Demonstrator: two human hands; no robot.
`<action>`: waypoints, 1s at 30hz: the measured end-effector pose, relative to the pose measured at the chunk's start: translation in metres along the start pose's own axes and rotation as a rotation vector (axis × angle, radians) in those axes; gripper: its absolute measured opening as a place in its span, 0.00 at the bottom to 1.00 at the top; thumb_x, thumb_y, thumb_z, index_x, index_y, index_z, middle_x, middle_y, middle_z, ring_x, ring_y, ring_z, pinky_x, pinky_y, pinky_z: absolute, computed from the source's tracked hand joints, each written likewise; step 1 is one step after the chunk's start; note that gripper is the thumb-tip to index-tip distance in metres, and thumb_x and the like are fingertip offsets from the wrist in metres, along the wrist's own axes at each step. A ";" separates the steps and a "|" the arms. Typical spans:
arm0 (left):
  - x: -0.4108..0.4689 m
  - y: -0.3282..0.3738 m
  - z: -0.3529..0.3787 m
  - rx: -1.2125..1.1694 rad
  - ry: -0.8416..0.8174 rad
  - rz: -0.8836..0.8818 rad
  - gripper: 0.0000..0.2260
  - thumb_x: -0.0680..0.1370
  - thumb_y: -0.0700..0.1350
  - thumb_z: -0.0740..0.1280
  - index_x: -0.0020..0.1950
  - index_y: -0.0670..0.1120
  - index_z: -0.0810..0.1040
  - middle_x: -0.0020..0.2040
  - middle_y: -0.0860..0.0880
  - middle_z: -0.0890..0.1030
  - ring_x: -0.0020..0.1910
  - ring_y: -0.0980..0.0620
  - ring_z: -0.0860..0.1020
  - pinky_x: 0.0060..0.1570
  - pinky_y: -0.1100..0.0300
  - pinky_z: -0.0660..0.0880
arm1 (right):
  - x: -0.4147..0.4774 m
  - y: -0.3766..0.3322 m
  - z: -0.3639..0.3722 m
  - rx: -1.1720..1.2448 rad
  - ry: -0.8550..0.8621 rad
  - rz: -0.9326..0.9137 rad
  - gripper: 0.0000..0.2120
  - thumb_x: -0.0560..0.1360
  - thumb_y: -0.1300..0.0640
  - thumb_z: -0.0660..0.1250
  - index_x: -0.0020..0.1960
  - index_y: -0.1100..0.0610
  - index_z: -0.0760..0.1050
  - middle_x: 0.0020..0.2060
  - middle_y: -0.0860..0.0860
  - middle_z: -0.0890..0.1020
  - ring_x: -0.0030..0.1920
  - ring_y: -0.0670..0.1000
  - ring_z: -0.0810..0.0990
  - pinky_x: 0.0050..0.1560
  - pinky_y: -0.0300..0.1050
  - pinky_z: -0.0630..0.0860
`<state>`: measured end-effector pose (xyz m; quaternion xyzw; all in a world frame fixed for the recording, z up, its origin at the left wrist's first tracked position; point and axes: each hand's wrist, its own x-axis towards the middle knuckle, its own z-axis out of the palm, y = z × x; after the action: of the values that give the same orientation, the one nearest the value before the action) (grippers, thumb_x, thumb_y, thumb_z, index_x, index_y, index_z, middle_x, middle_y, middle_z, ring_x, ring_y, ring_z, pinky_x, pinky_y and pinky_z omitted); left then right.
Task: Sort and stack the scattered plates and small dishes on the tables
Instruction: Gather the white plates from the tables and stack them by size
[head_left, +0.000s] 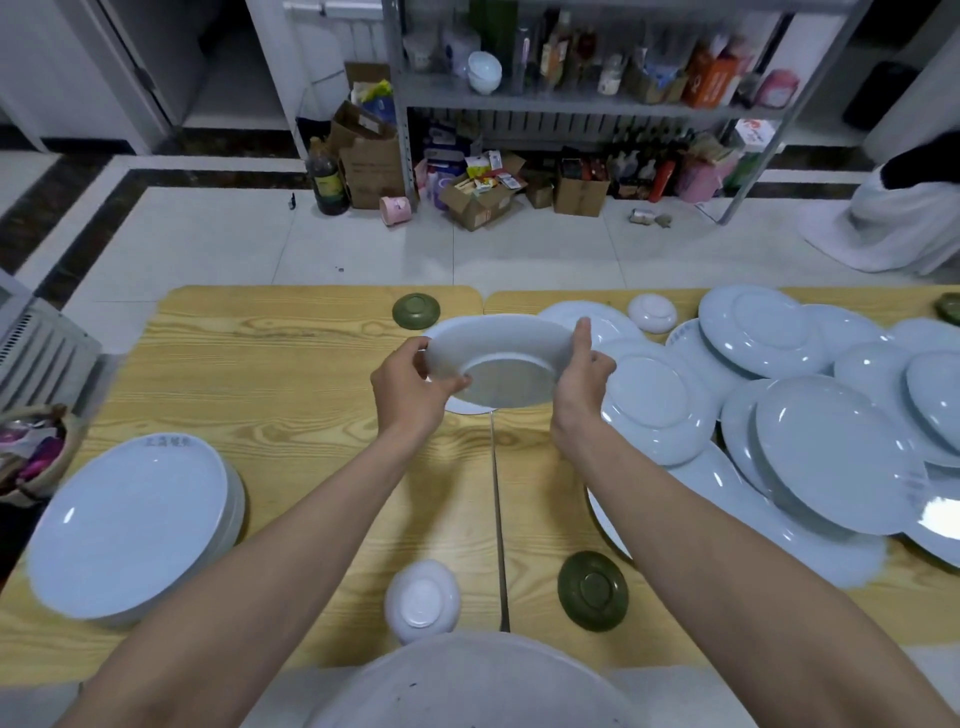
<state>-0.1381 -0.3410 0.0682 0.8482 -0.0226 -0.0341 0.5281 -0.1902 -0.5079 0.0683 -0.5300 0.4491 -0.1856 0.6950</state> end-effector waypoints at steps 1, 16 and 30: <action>0.001 0.000 -0.001 -0.001 0.001 0.025 0.21 0.62 0.43 0.83 0.50 0.50 0.79 0.42 0.55 0.80 0.42 0.56 0.78 0.40 0.75 0.70 | 0.001 -0.001 0.000 0.033 0.000 0.029 0.21 0.78 0.37 0.59 0.57 0.54 0.64 0.51 0.49 0.72 0.50 0.49 0.73 0.53 0.48 0.71; -0.007 -0.039 -0.022 0.261 -0.247 0.349 0.24 0.69 0.37 0.79 0.63 0.41 0.79 0.67 0.43 0.77 0.69 0.48 0.73 0.67 0.62 0.65 | 0.010 0.014 -0.050 0.004 -0.170 0.179 0.23 0.73 0.79 0.63 0.64 0.64 0.76 0.49 0.56 0.84 0.53 0.55 0.83 0.59 0.56 0.79; -0.040 -0.103 -0.015 0.112 -0.269 -0.275 0.21 0.72 0.27 0.68 0.51 0.53 0.81 0.43 0.53 0.78 0.35 0.54 0.73 0.47 0.62 0.73 | -0.015 0.107 -0.071 -0.014 -0.143 0.308 0.26 0.75 0.76 0.65 0.71 0.62 0.71 0.50 0.51 0.83 0.48 0.49 0.82 0.44 0.40 0.81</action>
<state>-0.1765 -0.2788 -0.0165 0.8591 0.0214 -0.2175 0.4628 -0.2801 -0.4977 -0.0242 -0.4714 0.4756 -0.0356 0.7418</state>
